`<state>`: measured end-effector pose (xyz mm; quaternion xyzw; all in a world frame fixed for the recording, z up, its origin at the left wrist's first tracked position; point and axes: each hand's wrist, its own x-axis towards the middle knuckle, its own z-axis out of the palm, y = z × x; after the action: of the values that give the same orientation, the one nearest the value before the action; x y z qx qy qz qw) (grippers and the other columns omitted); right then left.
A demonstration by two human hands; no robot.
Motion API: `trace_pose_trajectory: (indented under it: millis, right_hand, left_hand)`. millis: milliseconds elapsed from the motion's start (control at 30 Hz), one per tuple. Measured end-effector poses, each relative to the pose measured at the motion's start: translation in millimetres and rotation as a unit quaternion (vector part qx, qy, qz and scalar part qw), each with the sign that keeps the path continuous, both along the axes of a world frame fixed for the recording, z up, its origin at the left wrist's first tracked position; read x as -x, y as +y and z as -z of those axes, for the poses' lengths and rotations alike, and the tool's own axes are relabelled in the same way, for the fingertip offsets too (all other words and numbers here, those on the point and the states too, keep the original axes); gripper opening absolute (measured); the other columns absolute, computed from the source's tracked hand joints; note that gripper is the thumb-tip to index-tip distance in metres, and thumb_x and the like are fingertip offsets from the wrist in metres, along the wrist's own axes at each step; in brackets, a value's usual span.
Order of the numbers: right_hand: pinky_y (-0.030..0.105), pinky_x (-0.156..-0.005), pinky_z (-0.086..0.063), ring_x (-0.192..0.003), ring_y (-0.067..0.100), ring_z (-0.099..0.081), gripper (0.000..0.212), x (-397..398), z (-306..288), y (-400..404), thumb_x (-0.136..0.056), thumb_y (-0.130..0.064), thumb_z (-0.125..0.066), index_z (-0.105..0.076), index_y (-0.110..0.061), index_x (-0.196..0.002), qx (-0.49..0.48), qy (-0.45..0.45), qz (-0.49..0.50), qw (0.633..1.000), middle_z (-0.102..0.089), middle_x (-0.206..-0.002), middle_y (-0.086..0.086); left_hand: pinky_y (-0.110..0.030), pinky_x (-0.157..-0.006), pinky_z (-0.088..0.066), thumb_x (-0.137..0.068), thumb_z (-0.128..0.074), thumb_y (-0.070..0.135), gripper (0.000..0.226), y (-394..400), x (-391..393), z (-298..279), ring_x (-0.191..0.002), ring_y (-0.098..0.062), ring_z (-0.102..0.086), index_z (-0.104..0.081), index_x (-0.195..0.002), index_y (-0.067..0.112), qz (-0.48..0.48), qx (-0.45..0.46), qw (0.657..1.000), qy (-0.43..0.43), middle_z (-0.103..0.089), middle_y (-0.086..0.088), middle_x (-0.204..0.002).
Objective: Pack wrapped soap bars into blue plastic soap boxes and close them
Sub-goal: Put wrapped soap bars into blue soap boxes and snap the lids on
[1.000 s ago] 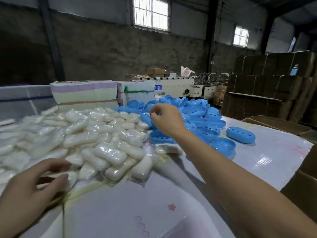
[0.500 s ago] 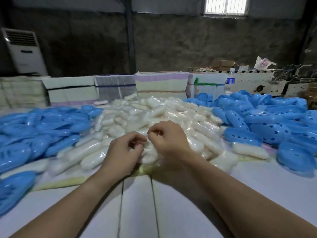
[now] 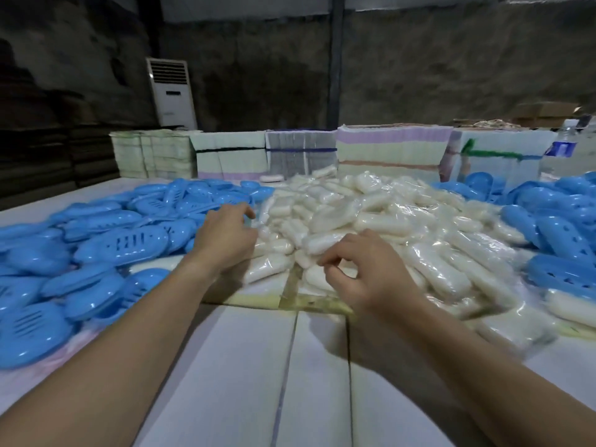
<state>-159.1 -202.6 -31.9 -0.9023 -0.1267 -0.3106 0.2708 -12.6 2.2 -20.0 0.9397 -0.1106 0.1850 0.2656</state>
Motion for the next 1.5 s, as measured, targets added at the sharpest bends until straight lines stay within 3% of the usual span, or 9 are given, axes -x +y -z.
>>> trace_pose_trajectory:
  millis: [367,567,800,967,1100,1200,1333,1400,1500]
  right_hand:
    - [0.030,-0.083,-0.042,-0.093,0.014,-0.050,0.013,1,1,0,-0.083,-0.019,-0.065,-0.073,-0.029,-0.086,0.030,0.033,-0.027,0.999,-0.066,-0.085,-0.015]
    - [0.026,-0.083,-0.041,-0.095,0.011,-0.048,0.015,2,1,-2,-0.083,-0.018,-0.064,-0.073,-0.030,-0.085,0.011,0.043,-0.034,0.998,-0.066,-0.085,-0.016]
    - [0.025,-0.082,-0.039,-0.093,0.014,-0.050,0.015,1,1,-3,-0.083,-0.016,-0.066,-0.074,-0.028,-0.087,0.011,0.032,-0.033,0.999,-0.067,-0.085,-0.014]
    - [0.016,-0.078,-0.037,-0.090,0.014,-0.052,0.016,0,0,-5,-0.082,-0.014,-0.068,-0.075,-0.027,-0.088,0.019,0.022,-0.025,0.999,-0.067,-0.084,-0.014]
    - [0.018,-0.077,-0.037,-0.088,0.016,-0.053,0.015,0,-2,-8,-0.082,-0.016,-0.067,-0.074,-0.027,-0.088,0.006,-0.005,-0.012,1.000,-0.066,-0.082,-0.013]
    - [0.022,-0.075,-0.036,-0.087,0.016,-0.052,0.017,0,-4,-12,-0.083,-0.015,-0.068,-0.073,-0.028,-0.094,-0.041,-0.042,0.023,0.998,-0.065,-0.079,-0.015]
    - [0.027,-0.070,-0.041,-0.080,0.009,-0.055,0.018,1,-11,-18,-0.088,-0.035,-0.065,-0.065,-0.035,-0.106,-0.132,-0.055,0.062,0.988,-0.060,-0.084,-0.029]
    - [0.031,-0.067,-0.045,-0.073,0.008,-0.057,0.022,2,-13,-20,-0.087,-0.038,-0.064,-0.062,-0.033,-0.109,-0.174,-0.053,0.066,0.981,-0.061,-0.079,-0.027]
    - [0.017,-0.062,-0.042,-0.068,0.002,-0.057,0.028,2,-14,-24,-0.084,-0.018,-0.066,-0.061,-0.033,-0.107,-0.205,-0.052,0.069,0.975,-0.062,-0.075,-0.019]
  left_hand:
    - [-0.043,-0.097,-0.051,-0.086,-0.063,0.022,0.036,29,-48,-18,-0.106,-0.026,-0.058,-0.058,-0.121,0.027,-0.067,-0.241,0.956,0.153,-0.062,-0.003,-0.121]
    - [-0.038,-0.076,-0.044,-0.089,-0.061,0.024,0.023,28,-47,-21,-0.093,-0.024,-0.055,-0.058,-0.111,0.021,-0.079,-0.322,0.939,0.091,-0.057,-0.002,-0.099]
    - [-0.036,-0.069,-0.035,-0.089,-0.049,0.003,0.026,28,-43,-30,-0.081,-0.028,-0.051,-0.060,-0.108,0.016,-0.132,-0.287,0.947,-0.061,-0.056,-0.005,-0.093]
    - [-0.037,-0.067,-0.035,-0.093,-0.047,0.006,0.029,21,-34,-49,-0.085,-0.035,-0.063,-0.063,-0.115,0.017,-0.111,-0.171,0.954,-0.218,-0.071,-0.009,-0.101]
    - [-0.037,-0.067,-0.041,-0.098,-0.044,0.012,0.031,-7,-8,-57,-0.093,-0.034,-0.063,-0.064,-0.118,0.026,-0.063,-0.030,0.972,-0.223,-0.072,-0.004,-0.105]
    - [-0.039,-0.073,-0.050,-0.097,-0.049,0.019,0.028,-35,20,-53,-0.098,-0.026,-0.064,-0.067,-0.115,0.030,0.017,0.053,0.987,-0.148,-0.073,0.004,-0.105]
    - [-0.030,-0.075,-0.052,-0.093,-0.056,0.012,0.024,-65,60,-34,-0.089,-0.018,-0.068,-0.072,-0.102,0.027,0.159,0.162,0.974,0.003,-0.075,0.003,-0.095]
    - [-0.032,-0.076,-0.054,-0.093,-0.056,0.007,0.024,-73,73,-25,-0.087,-0.022,-0.070,-0.073,-0.102,0.021,0.196,0.237,0.949,0.067,-0.076,-0.005,-0.094]
    - [-0.026,-0.065,-0.053,-0.094,-0.059,0.002,0.022,-71,85,-17,-0.075,-0.017,-0.068,-0.070,-0.104,0.018,0.265,0.363,0.873,0.189,-0.072,-0.008,-0.093]
